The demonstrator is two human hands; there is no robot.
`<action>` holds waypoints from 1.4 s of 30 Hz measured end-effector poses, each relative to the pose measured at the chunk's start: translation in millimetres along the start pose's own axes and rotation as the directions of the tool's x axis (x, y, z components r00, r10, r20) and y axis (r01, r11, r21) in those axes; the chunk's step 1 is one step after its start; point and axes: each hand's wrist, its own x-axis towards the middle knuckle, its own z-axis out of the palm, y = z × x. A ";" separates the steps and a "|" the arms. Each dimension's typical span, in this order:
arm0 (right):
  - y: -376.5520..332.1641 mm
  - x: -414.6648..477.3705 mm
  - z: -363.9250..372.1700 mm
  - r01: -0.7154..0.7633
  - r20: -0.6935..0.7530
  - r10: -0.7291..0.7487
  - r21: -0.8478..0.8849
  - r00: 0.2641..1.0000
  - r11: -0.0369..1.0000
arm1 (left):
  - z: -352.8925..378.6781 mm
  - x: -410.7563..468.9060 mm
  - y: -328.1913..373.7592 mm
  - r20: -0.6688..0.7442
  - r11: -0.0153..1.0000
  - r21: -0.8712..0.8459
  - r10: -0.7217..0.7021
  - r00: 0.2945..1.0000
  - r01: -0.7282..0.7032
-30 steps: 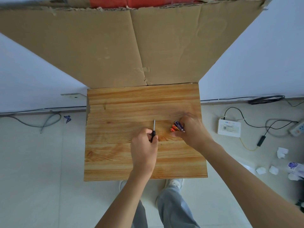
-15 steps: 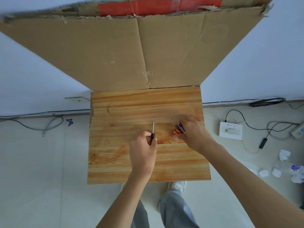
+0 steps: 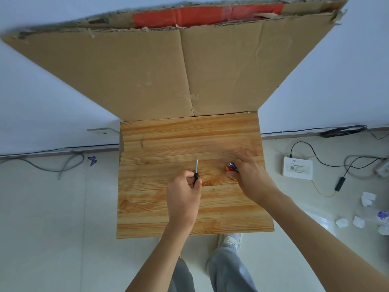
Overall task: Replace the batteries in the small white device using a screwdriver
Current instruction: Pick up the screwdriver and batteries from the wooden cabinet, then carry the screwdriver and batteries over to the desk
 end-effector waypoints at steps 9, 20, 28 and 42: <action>0.4 -22.4 5.3 -0.080 -0.033 0.099 0.373 0.995 0.924 | -16.8 0.5 17.6 0.012 0.998 -0.066 0.015 1.000 -0.014; -70.1 -93.7 -108.9 0.052 -0.171 0.159 0.822 0.972 0.567 | -94.7 -25.4 108.1 0.143 0.975 -0.219 0.078 0.987 -0.045; -131.0 -194.1 -214.1 0.226 -0.376 0.199 0.822 0.905 0.523 | -193.2 -91.8 225.8 0.264 0.941 -0.294 0.247 0.932 -0.166; -192.7 -453.2 -334.3 0.391 -0.647 0.445 0.746 0.619 0.539 | -294.6 -275.0 397.3 0.452 0.792 -0.404 0.609 0.652 -0.459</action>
